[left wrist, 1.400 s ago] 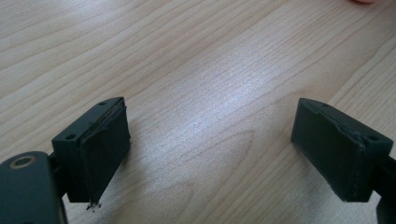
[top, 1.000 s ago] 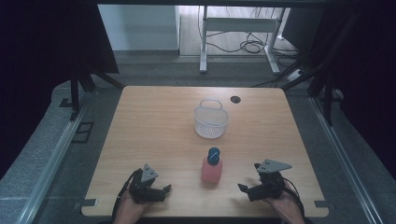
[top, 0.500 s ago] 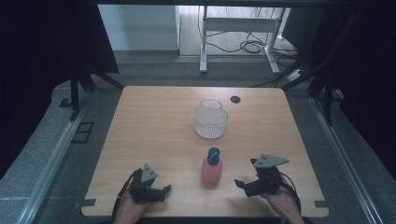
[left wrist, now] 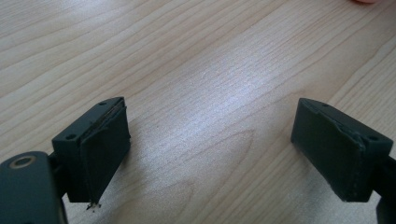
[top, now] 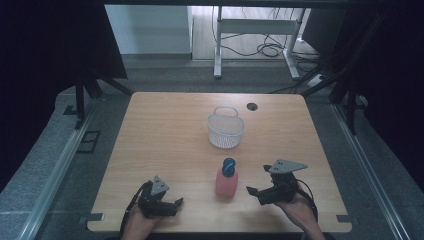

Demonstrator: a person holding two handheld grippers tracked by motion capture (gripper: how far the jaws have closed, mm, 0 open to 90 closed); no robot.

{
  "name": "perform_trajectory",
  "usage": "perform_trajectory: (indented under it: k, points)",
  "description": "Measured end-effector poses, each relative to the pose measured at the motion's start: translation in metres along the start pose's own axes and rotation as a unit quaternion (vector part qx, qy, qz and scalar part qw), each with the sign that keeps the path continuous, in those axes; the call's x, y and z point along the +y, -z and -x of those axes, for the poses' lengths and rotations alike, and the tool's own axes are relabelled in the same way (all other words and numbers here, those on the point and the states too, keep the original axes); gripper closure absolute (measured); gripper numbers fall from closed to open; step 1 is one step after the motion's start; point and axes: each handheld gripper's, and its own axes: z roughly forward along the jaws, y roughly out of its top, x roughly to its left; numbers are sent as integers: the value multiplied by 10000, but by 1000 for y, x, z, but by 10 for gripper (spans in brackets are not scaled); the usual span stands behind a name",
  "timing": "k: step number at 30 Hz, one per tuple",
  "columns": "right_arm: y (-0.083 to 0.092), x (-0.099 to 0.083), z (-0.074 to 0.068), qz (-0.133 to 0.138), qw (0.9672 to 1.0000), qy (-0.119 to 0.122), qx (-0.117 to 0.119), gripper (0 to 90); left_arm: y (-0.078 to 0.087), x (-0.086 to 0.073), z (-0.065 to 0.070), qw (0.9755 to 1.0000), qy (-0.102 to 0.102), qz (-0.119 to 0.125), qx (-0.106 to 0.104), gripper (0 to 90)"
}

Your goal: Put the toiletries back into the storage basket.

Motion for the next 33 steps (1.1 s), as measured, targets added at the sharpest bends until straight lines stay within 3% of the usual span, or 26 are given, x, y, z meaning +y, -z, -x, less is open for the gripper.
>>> perform_trajectory:
  k: [20,33]
  points:
    - [-13,25,-13,26,9991,229,364,42,0,0,0,10000,20,14,7,111]
    - [-25,41,-18,58,9977,293,615,171,0,0,0,10000,8,5,15,111]
